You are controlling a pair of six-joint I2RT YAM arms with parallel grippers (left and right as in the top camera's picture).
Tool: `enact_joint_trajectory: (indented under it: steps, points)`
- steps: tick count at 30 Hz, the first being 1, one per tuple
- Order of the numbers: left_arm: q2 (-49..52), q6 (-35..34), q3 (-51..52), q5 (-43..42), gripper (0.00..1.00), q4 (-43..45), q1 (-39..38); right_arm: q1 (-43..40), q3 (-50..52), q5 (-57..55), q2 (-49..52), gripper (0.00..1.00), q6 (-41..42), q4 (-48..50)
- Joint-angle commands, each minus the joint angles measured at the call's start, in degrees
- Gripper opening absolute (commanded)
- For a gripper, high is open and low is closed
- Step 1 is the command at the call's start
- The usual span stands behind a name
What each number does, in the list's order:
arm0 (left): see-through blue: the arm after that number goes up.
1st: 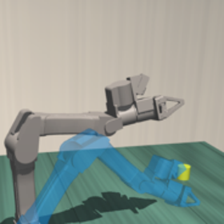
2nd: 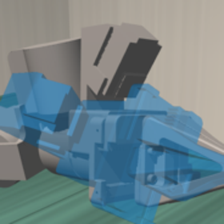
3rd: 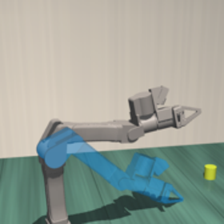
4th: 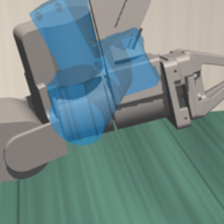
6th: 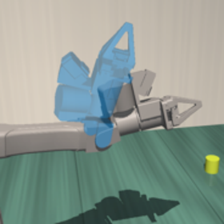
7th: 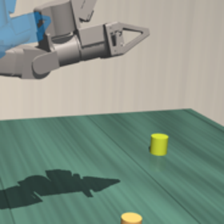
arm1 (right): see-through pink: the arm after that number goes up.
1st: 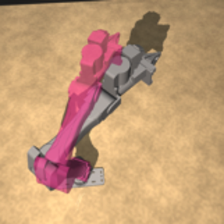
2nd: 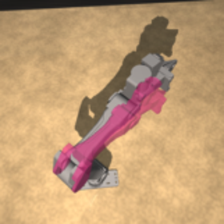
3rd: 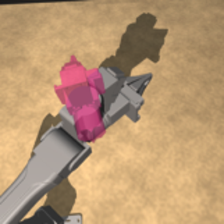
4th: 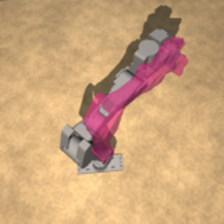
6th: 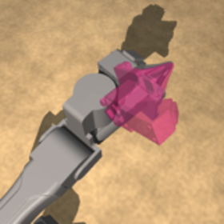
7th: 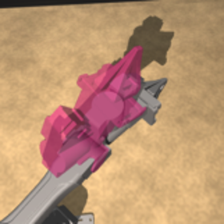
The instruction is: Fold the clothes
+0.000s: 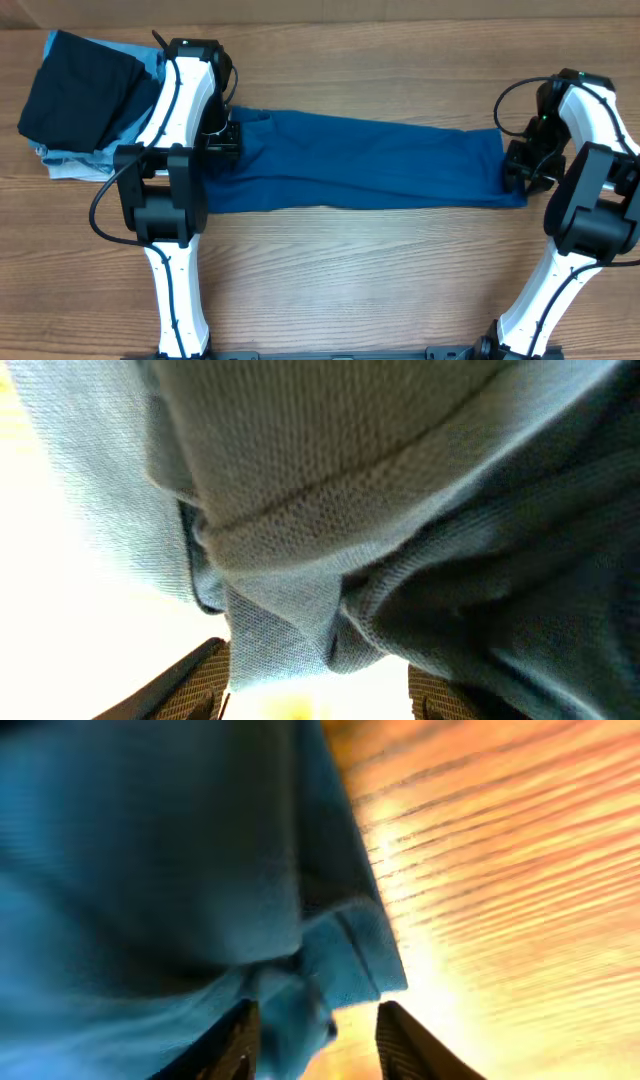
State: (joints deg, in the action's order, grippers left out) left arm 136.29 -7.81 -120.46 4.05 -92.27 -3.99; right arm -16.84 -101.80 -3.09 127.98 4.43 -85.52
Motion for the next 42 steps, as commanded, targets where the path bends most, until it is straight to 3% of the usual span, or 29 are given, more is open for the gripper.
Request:
enact_joint_trajectory:
  steps: [1, 5, 6, 7, 8, 9, 11, 19, 24, 32, 34, 42]
  points:
    - [-1.6, -0.5, -10.3, -1.8, 0.63, -1.7, 0.2, 0.4, -9.9, 2.8, -1.9, 0.43, 0.1, -1.6]
    - [-1.6, -0.6, -20.1, -3.9, 0.62, -3.2, 0.2, 3.0, -17.1, 6.3, -1.9, 0.40, 0.1, -4.0]
    - [-1.6, -0.6, -19.9, -3.9, 0.52, -3.3, 0.2, 4.0, -17.0, 6.4, -1.7, 0.35, 0.1, -3.4]
    - [-1.6, -0.6, -18.7, -4.3, 0.35, -3.3, 0.2, 4.9, -16.4, 6.4, -1.7, 0.22, 0.0, -2.5]
    - [-1.6, -0.5, -18.1, -5.3, 0.09, -3.4, 0.1, 5.7, -16.0, 6.4, -1.7, 0.08, -0.2, -1.7]
    - [-1.6, -0.2, -17.1, -7.6, 0.04, -3.7, 0.1, 6.8, -15.3, 6.4, -1.7, 0.04, -0.4, -0.8]
    - [-1.6, 2.9, -14.9, -15.5, 0.04, -4.6, -0.2, 9.2, -12.7, 6.4, -1.7, 0.04, -1.9, 1.7]
    - [-1.6, 6.6, -8.9, -16.9, 0.04, -4.6, -5.8, 9.9, -0.9, 8.3, -1.6, 0.04, -3.9, 12.6]
    - [-1.6, 5.0, -5.0, -10.7, 0.04, -1.6, -9.1, 9.9, -0.2, 10.1, -1.6, 0.04, -4.5, 16.0]
    - [-1.6, 2.4, -1.6, -3.5, 0.04, 3.9, -8.3, 9.9, -0.2, 10.1, -1.6, 0.04, -4.5, 16.0]
    - [-1.6, 1.2, -1.5, 1.6, 0.04, 5.5, -8.3, 9.9, -0.2, 10.1, -1.6, 0.04, -4.5, 16.0]
    - [-1.6, 0.1, -1.5, 8.2, 0.04, 12.1, -3.1, 9.9, -0.2, 10.1, -1.6, 0.04, -4.5, 15.9]
